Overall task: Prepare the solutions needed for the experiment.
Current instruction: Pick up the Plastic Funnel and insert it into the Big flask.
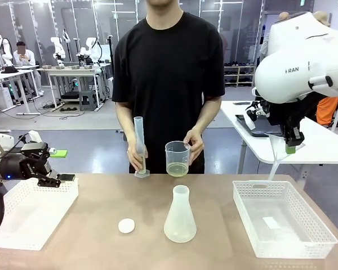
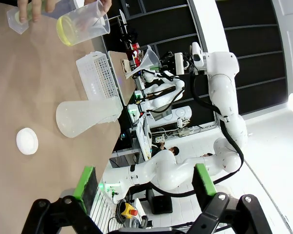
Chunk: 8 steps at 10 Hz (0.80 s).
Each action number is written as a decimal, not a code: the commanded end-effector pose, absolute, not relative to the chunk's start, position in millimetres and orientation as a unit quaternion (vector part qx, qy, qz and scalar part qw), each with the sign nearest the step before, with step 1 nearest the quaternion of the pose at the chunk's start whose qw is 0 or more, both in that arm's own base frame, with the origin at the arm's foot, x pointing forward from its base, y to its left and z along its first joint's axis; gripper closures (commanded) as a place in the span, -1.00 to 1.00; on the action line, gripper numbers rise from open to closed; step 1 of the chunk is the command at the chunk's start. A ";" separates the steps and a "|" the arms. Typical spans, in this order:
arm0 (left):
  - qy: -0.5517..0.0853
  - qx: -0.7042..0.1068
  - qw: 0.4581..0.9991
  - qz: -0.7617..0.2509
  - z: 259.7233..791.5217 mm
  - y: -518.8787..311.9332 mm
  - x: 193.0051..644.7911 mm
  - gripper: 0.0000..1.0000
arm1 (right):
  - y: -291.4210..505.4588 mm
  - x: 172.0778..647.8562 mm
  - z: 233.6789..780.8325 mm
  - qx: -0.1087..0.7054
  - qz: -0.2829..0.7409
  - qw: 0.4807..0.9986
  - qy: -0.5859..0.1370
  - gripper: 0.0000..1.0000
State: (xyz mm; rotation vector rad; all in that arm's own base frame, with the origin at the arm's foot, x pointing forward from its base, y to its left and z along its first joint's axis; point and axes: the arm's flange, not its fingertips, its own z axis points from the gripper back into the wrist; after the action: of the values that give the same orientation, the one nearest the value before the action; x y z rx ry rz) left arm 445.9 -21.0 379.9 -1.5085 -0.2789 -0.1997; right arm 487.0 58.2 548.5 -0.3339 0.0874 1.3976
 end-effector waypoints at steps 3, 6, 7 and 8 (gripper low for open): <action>-0.124 -0.679 0.718 -0.092 381.6 -21.1 445.0 -1.00 | 56.2 490.3 546.3 -0.151 0.640 0.753 0.042 0.94; -0.124 -0.679 0.718 -0.092 381.6 -21.1 445.0 -1.00 | 111.9 488.7 553.0 -0.226 0.695 0.682 -0.009 0.94; -0.124 -0.679 0.718 -0.092 381.6 -21.1 445.0 -1.00 | 135.3 480.3 561.9 -0.247 0.720 0.648 -0.024 0.94; -0.124 -0.679 0.718 -0.092 381.6 -21.1 445.0 -1.00 | 156.9 471.3 568.8 -0.257 0.743 0.616 -0.048 0.94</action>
State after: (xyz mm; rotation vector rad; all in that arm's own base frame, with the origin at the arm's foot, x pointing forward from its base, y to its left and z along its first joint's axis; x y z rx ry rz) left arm 445.9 -21.2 379.9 -1.5084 -0.2786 -0.2001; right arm 481.3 153.7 569.8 -0.5407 -0.0498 1.6403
